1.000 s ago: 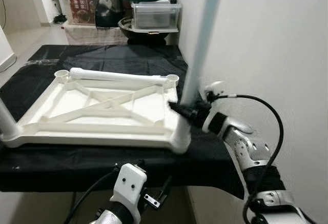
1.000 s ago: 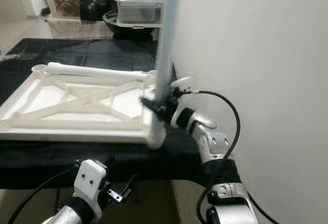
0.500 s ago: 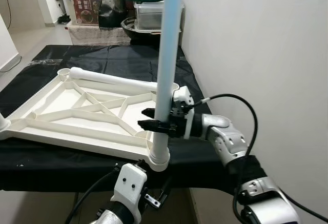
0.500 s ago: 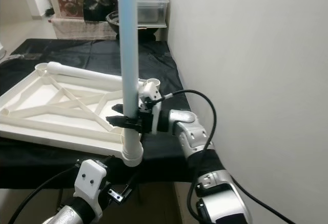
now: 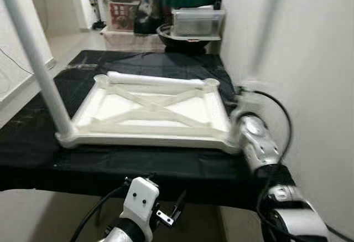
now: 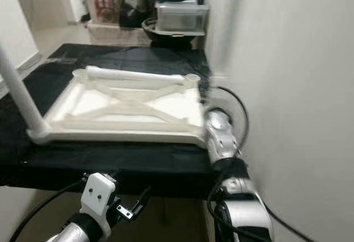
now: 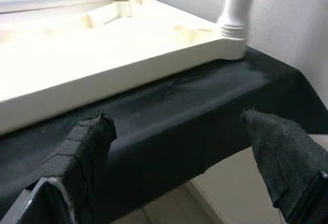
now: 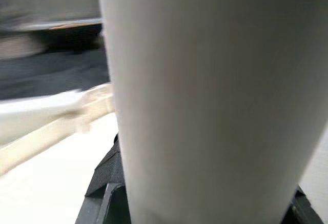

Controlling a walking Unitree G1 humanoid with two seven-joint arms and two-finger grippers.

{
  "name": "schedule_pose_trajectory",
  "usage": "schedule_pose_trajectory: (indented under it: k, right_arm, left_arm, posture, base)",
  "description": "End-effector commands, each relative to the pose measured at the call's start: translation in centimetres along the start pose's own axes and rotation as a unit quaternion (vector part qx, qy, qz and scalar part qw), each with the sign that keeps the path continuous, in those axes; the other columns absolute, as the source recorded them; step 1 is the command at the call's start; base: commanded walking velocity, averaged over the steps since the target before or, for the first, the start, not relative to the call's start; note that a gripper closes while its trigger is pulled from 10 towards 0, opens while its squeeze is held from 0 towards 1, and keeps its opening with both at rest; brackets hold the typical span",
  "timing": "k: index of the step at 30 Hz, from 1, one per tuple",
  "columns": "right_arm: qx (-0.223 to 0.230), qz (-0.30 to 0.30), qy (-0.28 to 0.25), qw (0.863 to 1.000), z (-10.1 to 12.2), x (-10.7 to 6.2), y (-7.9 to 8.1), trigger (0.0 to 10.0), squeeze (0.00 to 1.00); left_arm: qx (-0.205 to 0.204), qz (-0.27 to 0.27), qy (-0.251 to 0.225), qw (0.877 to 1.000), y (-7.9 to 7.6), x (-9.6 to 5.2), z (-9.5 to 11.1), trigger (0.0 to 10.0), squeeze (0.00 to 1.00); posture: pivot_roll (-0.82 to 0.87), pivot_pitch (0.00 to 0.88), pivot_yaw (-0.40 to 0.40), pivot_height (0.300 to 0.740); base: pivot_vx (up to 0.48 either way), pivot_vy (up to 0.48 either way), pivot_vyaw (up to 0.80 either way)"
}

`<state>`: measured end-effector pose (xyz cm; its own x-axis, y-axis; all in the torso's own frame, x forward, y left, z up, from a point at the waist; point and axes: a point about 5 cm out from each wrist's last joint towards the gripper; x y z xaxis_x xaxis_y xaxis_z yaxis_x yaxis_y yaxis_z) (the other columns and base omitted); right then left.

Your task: Building children table

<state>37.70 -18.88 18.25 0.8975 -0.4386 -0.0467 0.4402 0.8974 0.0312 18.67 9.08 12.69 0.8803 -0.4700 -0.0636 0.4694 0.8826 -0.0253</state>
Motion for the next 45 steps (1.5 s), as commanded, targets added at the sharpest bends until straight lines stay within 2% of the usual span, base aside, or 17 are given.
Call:
schedule_pose_trajectory:
  k: [1, 2, 3, 5, 9, 10, 13, 16, 21, 28, 29, 30, 35, 38, 39, 40, 45]
  right_arm:
    - [-0.011, -0.022, 0.084, 0.996, -3.5, -0.7, -0.4, 0.0, 0.0]
    - [0.049, 0.079, 0.062, 0.994, -2.9, -1.8, 3.2, 10.0, 0.0]
    - [0.049, 0.079, 0.062, 0.994, -2.9, -1.8, 3.2, 10.0, 0.0]
    - [0.086, 0.178, 0.028, 0.98, -2.0, -2.5, 5.7, 10.0, 1.0]
    - [0.094, 0.236, -0.021, 0.967, -0.8, -2.8, 6.9, 10.0, 1.0]
    - [0.109, 0.274, -0.035, 0.955, -0.2, -3.0, 7.3, 10.0, 0.0]
    - [0.12, 0.435, -0.027, 0.892, 0.6, -3.5, 7.6, 10.0, 0.0]
    - [0.115, 0.451, -0.025, 0.885, 0.6, -3.6, 7.5, 10.0, 0.0]
    - [0.078, 0.727, 0.006, 0.682, 0.9, -6.7, 5.6, 10.0, 0.0]
    - [0.025, 0.793, 0.018, 0.608, 0.3, -8.1, 6.4, 10.0, 0.0]
    - [-0.013, 0.803, 0.015, 0.596, -0.3, -8.6, 7.4, 0.0, 0.0]
    - [-0.022, 0.805, 0.014, 0.593, -0.5, -8.7, 7.7, 0.0, 0.0]
    - [-0.02, 0.687, -0.001, 0.726, -0.6, -6.7, 9.3, 0.0, 0.0]
    - [-0.013, 0.647, 0.001, 0.762, -0.5, -5.9, 9.2, 0.0, 0.0]
    - [0.007, 0.513, -0.002, 0.858, 0.0, -3.3, 7.8, 0.0, 0.0]
    - [0.007, 0.513, -0.002, 0.858, 0.0, -3.3, 7.8, 0.0, 0.0]
    - [0.016, 0.239, 0.01, 0.971, -0.2, -0.5, 3.8, 0.0, 0.0]
  left_arm:
    - [0.002, -0.003, 0.008, 1.0, 0.0, 0.0, -0.2, 10.0, 0.0]
    - [0.003, -0.002, 0.008, 1.0, 0.0, 0.1, -0.2, 10.0, 0.0]
    - [0.003, -0.002, 0.008, 1.0, 0.0, 0.1, -0.2, 10.0, 0.0]
    - [0.003, -0.002, 0.008, 1.0, 0.0, 0.1, -0.2, 10.0, 0.0]
    - [0.003, -0.002, 0.007, 1.0, 0.0, 0.1, -0.2, 10.0, 0.0]
    - [0.003, -0.002, 0.007, 1.0, 0.0, 0.2, -0.2, 10.0, 0.0]
    - [0.003, -0.002, 0.007, 1.0, 0.0, 0.2, -0.3, 10.0, 0.0]
    - [0.003, -0.002, 0.007, 1.0, 0.0, 0.2, -0.3, 10.0, 0.0]
    - [0.002, -0.003, 0.006, 1.0, 0.0, 0.1, -0.3, 10.0, 0.0]
    - [0.002, -0.004, 0.007, 1.0, 0.0, 0.1, -0.4, 10.0, 0.0]
    - [0.001, -0.004, 0.008, 1.0, -0.1, 0.0, -0.4, 10.0, 0.0]
    - [0.001, -0.004, 0.008, 1.0, -0.1, 0.0, -0.4, 10.0, 0.0]
    - [0.001, -0.005, 0.008, 1.0, -0.1, 0.0, -0.5, 10.0, 0.0]
    - [0.001, -0.005, 0.008, 1.0, -0.1, 0.1, -0.5, 10.0, 0.0]
    - [0.001, -0.005, 0.009, 1.0, -0.1, 0.0, -0.5, 10.0, 0.0]
    - [0.001, -0.005, 0.009, 1.0, -0.1, 0.0, -0.5, 10.0, 0.0]
    - [0.0, -0.008, 0.01, 1.0, -0.1, 0.0, -0.6, 10.0, 0.0]
  posture:
    - [0.11, 0.041, -0.052, 0.74]
    - [0.11, 0.042, -0.051, 0.74]
    - [0.11, 0.042, -0.051, 0.74]
    - [0.11, 0.042, -0.054, 0.74]
    - [0.11, 0.041, -0.055, 0.74]
    - [0.11, 0.04, -0.054, 0.74]
    - [0.11, 0.035, -0.053, 0.74]
    - [0.11, 0.035, -0.053, 0.74]
    - [0.11, 0.027, -0.057, 0.74]
    - [0.12, 0.022, -0.057, 0.74]
    - [0.12, 0.016, -0.06, 0.74]
    - [0.12, 0.016, -0.06, 0.74]
    - [0.12, 0.009, -0.061, 0.74]
    - [0.12, 0.009, -0.061, 0.74]
    - [0.11, 0.006, -0.057, 0.74]
    - [0.11, 0.006, -0.057, 0.74]
    - [0.11, 0.005, -0.053, 0.74]
  base:
    - [0.0, 0.0, 0.0]
    - [0.0, 0.0, 0.0]
    - [0.0, 0.0, 0.0]
    - [0.0, 0.0, 0.0]
    - [0.0, 0.0, 0.0]
    - [0.0, 0.0, 0.0]
    - [0.0, 0.0, 0.0]
    - [0.0, 0.0, 0.0]
    - [0.0, 0.0, 0.0]
    - [0.0, 0.0, 0.0]
    - [0.0, 0.0, 0.0]
    - [0.0, 0.0, 0.0]
    - [0.0, 0.0, 0.0]
    - [0.0, 0.0, 0.0]
    - [0.0, 0.0, 0.0]
    - [0.0, 0.0, 0.0]
    - [0.0, 0.0, 0.0]
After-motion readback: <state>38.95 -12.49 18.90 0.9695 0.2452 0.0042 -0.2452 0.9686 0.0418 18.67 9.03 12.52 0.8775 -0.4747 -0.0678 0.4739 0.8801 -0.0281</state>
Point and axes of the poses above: a point about 5 cm out from each wrist's last joint towards the gripper, its own x axis pointing out of the wrist towards the gripper, its own z axis along the axis of the wrist's last joint, y = z × x, and after that the axes turned 2 degrees about -x, right-handed
